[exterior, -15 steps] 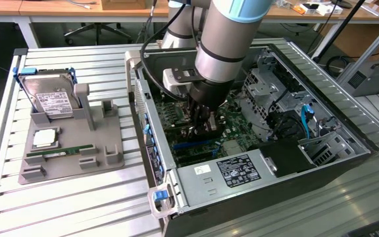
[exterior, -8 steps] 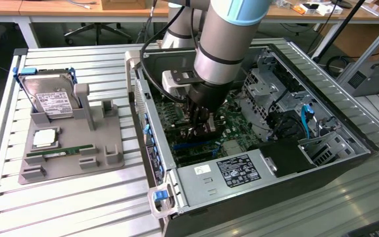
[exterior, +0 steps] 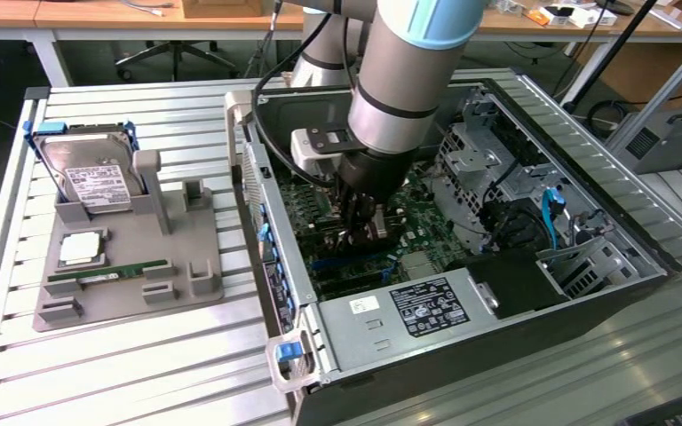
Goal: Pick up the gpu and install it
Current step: 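Insert the gpu into the slot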
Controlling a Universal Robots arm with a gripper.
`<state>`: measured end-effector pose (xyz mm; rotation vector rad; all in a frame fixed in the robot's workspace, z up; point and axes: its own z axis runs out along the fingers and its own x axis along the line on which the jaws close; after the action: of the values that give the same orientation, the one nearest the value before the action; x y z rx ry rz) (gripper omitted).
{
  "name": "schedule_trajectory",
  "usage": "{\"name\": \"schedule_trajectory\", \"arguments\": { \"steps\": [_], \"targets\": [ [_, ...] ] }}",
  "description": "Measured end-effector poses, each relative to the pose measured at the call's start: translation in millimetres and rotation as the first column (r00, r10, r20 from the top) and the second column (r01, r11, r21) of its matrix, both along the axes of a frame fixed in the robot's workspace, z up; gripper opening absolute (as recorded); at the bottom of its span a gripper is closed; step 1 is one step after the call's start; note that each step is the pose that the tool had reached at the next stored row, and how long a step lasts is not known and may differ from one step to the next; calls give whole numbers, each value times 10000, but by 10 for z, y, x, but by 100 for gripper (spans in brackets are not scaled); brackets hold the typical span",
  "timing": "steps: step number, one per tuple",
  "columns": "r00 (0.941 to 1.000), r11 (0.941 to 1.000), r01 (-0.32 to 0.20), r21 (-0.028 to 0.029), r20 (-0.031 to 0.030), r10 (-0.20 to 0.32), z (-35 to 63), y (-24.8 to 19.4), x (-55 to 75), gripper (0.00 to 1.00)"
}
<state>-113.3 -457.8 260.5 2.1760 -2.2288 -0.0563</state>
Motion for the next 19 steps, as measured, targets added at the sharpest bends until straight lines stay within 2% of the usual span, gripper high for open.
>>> {"name": "schedule_trajectory", "arguments": {
  "steps": [19],
  "targets": [
    [10000,10000,8,-7,-4,-8,-67,-8,-1,27]
  ]
}}
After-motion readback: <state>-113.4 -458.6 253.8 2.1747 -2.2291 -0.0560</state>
